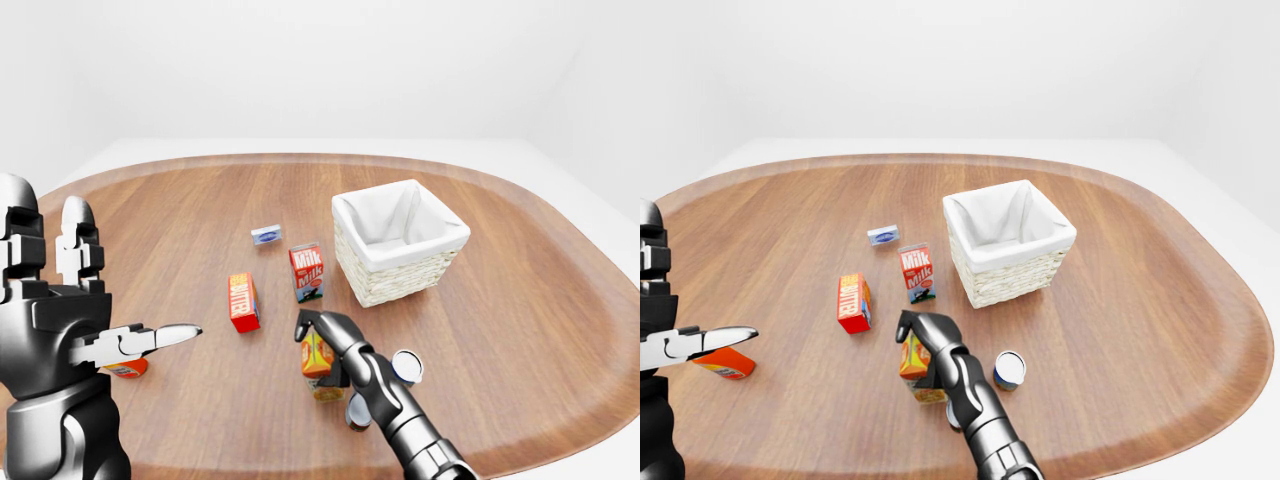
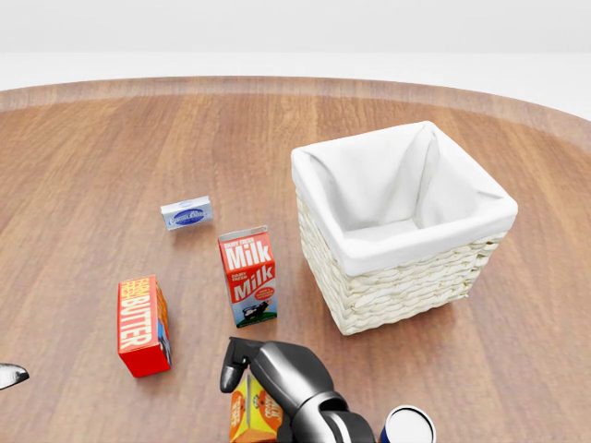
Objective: Pick up the orange juice, and put it in the basket.
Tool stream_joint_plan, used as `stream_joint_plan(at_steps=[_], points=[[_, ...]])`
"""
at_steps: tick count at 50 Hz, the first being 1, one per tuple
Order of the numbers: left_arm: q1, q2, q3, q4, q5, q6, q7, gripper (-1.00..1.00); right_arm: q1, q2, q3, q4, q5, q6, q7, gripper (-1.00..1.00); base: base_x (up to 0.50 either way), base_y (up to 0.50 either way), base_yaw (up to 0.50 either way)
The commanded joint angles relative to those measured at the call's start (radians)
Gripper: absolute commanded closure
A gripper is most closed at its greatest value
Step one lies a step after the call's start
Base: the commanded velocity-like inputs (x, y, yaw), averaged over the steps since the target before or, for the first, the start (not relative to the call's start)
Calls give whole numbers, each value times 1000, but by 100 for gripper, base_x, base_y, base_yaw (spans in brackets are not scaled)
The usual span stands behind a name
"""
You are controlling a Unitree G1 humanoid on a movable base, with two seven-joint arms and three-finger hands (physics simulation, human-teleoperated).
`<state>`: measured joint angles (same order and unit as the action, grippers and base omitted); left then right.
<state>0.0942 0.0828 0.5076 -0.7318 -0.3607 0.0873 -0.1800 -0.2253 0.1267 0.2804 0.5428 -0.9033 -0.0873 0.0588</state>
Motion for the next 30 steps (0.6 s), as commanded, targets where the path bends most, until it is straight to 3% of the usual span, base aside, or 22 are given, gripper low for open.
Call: stream_joint_plan(at_steps=[1, 30], points=[[0, 0, -1, 0, 0, 0, 0, -100, -77, 13, -30, 27, -7, 0, -160, 100, 0, 0, 0], [0, 0, -1, 0, 1, 0, 0, -100, -233, 30, -68, 37, 24, 0, -134, 100, 0, 0, 0]])
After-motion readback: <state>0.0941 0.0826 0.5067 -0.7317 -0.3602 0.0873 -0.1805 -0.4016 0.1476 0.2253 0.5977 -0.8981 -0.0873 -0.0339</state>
